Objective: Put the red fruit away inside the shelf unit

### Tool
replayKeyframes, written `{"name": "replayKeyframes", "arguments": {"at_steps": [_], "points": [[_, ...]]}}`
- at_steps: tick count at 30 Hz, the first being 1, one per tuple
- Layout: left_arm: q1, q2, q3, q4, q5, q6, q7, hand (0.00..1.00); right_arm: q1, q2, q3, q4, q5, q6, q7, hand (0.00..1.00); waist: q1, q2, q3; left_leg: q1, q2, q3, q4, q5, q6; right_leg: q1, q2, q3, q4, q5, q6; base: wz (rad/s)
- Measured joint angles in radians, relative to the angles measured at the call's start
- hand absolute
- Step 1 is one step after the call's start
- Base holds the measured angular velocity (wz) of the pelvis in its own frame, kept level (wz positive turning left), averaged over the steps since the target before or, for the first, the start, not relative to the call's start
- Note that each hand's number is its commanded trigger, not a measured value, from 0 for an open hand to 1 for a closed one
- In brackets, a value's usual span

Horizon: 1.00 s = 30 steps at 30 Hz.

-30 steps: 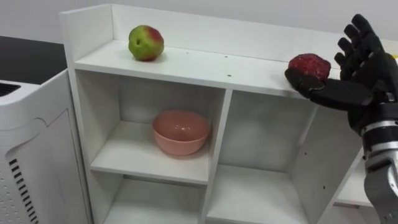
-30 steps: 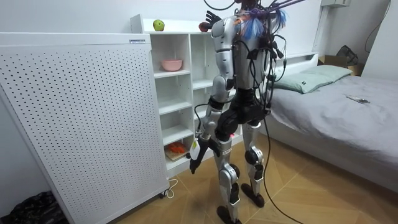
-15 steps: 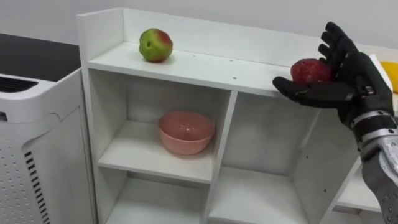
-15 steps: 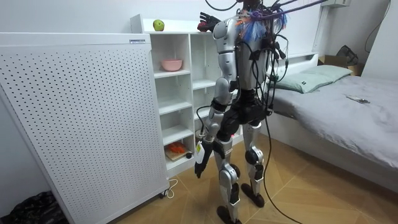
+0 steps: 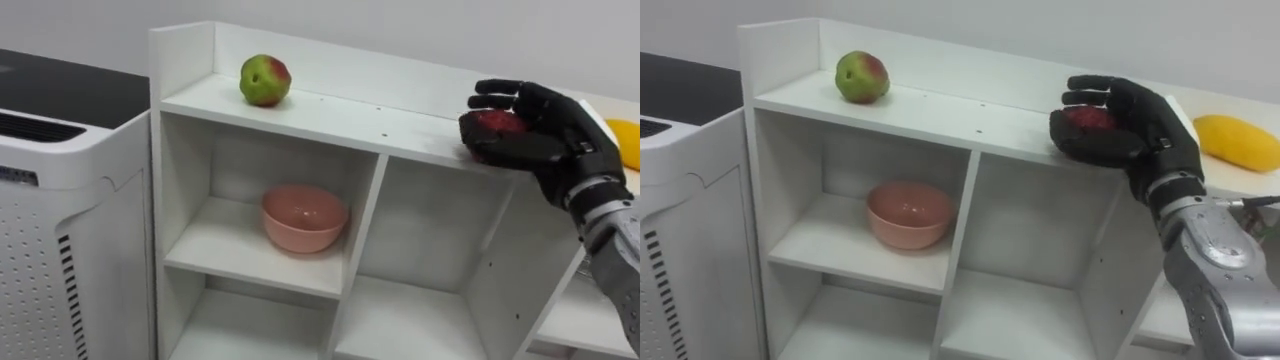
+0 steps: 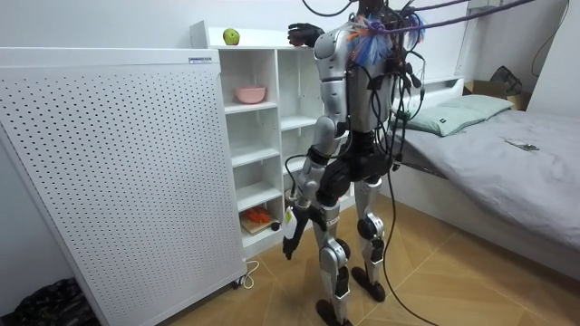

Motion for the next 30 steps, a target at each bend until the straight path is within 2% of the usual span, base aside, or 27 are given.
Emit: {"name": "replayKeyframes", "arguments": {"at_steps": [6,18,22,24,27,29,30], "points": [[-0.002,0.001,0.001,-0.007,0.000,0.001,0.003,0.00,-0.001,-0.002,-0.001,-0.003,0.012,0.002,0.009,1.00,0.000,-0.003,-0.0022,0.000,0.000,0.000,0.005,0.000,0.000,0.000,0.000,0.000,-0.002,0.000,0.000,0.00],[-0.003,0.016,-0.002,-0.011,-0.050,0.000,0.044,0.00,0.000,-0.009,0.004,-0.008,0.086,-0.007,0.010,1.00,-0.004,0.003,0.0013,0.002,0.000,0.000,-0.001,0.000,0.000,0.000,0.001,-0.008,-0.004,0.000,0.000,0.00],[0.003,0.015,-0.004,-0.011,-0.050,0.000,0.044,0.00,0.007,-0.009,0.013,-0.039,0.154,-0.006,0.011,1.00,-0.010,0.017,0.0006,0.004,0.000,0.002,-0.004,0.000,0.000,0.000,0.001,-0.007,-0.004,0.000,0.000,0.00],[0.004,0.017,-0.017,-0.008,-0.059,0.000,0.049,0.00,0.021,-0.008,0.033,-0.078,0.168,-0.008,0.011,1.00,-0.011,0.029,-0.0010,0.007,0.000,0.004,-0.007,0.000,0.000,0.000,0.001,-0.006,-0.004,0.000,0.000,-0.04],[0.003,0.015,-0.024,0.001,-0.058,-0.007,0.058,0.00,0.094,-0.004,0.071,-0.228,0.190,-0.008,0.036,1.00,0.003,0.045,-0.0007,0.018,0.003,0.031,-0.009,0.001,0.000,0.000,0.002,-0.003,-0.004,0.000,0.000,-0.23],[0.011,0.014,-0.025,0.011,-0.057,-0.008,0.070,0.00,0.181,0.014,0.088,-0.337,0.249,-0.004,0.080,1.00,0.006,0.054,-0.0050,0.028,0.003,0.033,-0.013,0.001,0.000,0.009,0.002,-0.005,-0.006,0.000,0.000,-0.05],[0.011,0.014,-0.024,0.013,-0.057,-0.010,0.072,0.00,0.206,0.022,0.097,-0.360,0.272,-0.007,0.087,1.00,0.009,0.055,-0.0046,0.033,0.003,0.034,-0.015,0.001,-0.001,0.011,0.003,-0.004,-0.007,0.000,0.000,0.00]]}}
